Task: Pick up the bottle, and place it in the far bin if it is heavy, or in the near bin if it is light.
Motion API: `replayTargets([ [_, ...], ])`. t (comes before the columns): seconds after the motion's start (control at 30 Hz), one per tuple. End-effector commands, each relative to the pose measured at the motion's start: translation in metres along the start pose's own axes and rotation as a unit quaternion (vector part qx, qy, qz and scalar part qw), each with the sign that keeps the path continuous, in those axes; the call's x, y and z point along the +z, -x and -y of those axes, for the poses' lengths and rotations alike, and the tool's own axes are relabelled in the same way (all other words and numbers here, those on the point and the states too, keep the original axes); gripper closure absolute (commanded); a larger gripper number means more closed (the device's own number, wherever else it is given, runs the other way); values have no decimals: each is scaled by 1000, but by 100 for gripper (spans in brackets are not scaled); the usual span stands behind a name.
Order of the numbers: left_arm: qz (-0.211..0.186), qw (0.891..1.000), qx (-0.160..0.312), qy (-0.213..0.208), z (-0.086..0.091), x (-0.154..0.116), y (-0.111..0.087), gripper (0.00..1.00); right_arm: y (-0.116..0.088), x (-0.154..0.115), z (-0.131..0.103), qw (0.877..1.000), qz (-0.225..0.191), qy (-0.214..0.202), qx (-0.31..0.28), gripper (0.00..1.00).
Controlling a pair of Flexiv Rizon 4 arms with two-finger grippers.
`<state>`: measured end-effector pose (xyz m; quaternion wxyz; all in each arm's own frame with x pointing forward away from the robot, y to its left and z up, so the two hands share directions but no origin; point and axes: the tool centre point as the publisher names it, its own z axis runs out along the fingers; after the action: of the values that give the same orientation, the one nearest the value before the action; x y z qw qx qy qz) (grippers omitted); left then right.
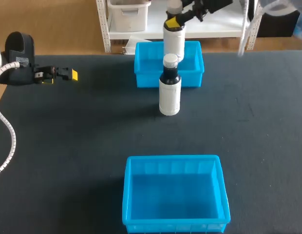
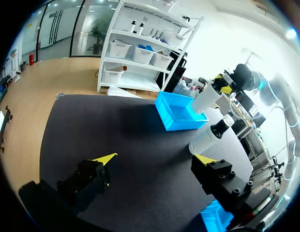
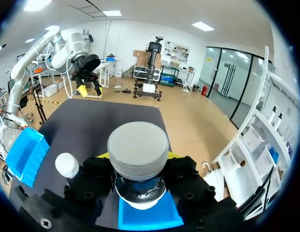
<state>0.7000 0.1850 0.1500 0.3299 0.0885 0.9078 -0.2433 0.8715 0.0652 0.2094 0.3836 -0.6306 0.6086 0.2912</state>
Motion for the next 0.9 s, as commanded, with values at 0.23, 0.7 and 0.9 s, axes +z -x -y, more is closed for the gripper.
replayTargets([
  [0.23,0,1000,0,0,0,0,0,0,5,36,29,997,5,78,-5,100],
  [0.7,0,1000,0,0,0,0,0,0,-5,65,34,995,15,96,9,100],
  [0.9,0,1000,0,0,0,0,0,0,-13,77,33,994,19,110,19,100],
])
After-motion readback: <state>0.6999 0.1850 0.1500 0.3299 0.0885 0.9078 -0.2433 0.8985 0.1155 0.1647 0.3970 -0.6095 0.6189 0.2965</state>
